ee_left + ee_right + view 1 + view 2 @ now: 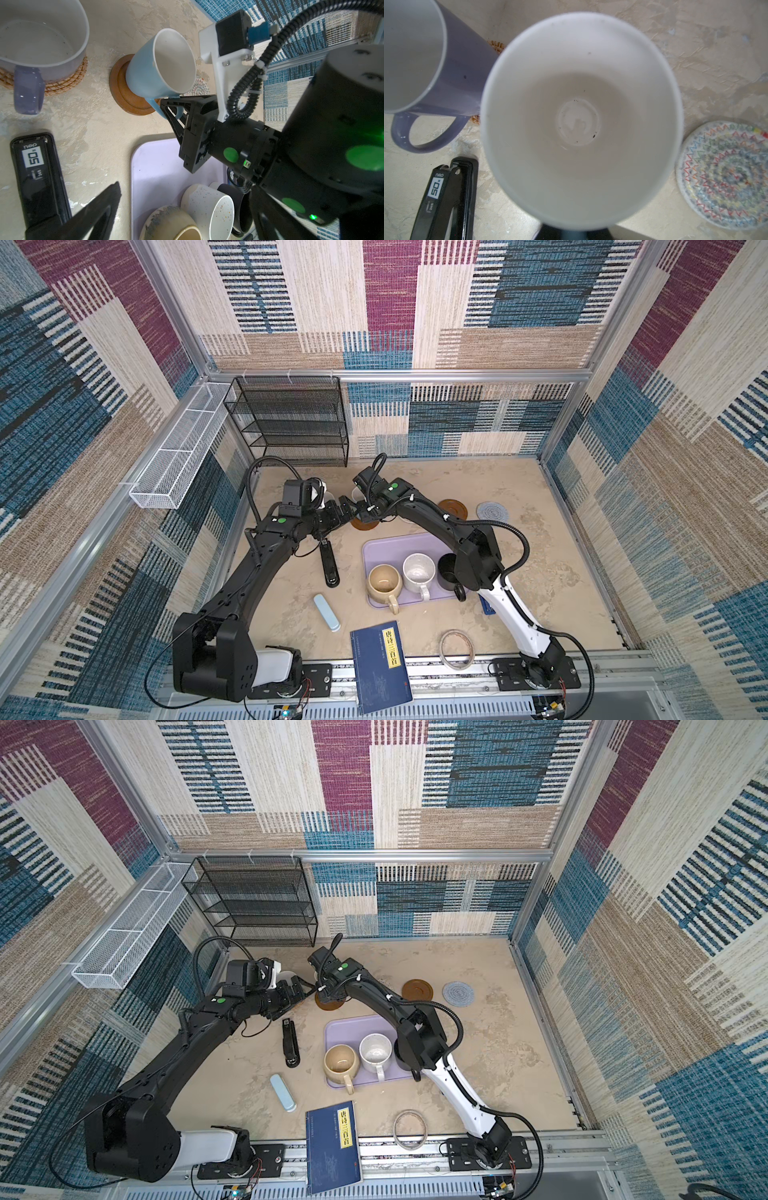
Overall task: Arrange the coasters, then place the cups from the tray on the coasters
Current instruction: 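Lower the light blue mug onto the brown wooden coaster and open the right gripper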
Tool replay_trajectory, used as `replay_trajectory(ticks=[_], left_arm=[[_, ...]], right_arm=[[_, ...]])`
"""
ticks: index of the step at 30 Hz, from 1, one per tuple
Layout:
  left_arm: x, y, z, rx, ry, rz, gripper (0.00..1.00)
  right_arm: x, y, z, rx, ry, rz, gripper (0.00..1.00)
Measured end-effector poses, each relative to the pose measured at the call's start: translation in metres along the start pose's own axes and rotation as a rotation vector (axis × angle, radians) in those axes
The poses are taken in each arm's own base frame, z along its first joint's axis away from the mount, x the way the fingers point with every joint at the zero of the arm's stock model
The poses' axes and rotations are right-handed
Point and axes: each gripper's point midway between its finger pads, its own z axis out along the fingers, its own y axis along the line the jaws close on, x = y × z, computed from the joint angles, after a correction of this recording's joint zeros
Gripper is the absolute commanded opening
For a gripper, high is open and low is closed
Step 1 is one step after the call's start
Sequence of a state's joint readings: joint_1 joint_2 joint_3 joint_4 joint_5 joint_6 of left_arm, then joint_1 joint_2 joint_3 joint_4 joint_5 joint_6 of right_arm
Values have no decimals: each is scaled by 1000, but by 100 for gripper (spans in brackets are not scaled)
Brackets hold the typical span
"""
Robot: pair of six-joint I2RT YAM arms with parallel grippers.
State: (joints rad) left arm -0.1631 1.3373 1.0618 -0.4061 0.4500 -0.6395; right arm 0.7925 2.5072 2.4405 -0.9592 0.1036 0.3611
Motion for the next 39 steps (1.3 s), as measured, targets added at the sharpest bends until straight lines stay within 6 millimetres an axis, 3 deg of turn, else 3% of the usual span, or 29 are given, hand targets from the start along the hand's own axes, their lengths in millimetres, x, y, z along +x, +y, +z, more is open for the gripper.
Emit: replay_trajectory(ticks=[12,20,24,33,39], left_arm=[[3,3,2,1,2,-20,100],[4,2,-1,3,-3,-18,100],[5,2,-1,4,-3,-21,100],[5,2,-2,6,-5,-27,100],[6,2,-4,8,-9,-26,100]], right_arm=[[5,2,-2,-7,23,-3,18],[6,2,-1,-9,27,-4,28],[7,3,0,-10,28,-4,29],[15,11,2,-46,54,-2,33],[15,20,-7,-75,46,8,34]])
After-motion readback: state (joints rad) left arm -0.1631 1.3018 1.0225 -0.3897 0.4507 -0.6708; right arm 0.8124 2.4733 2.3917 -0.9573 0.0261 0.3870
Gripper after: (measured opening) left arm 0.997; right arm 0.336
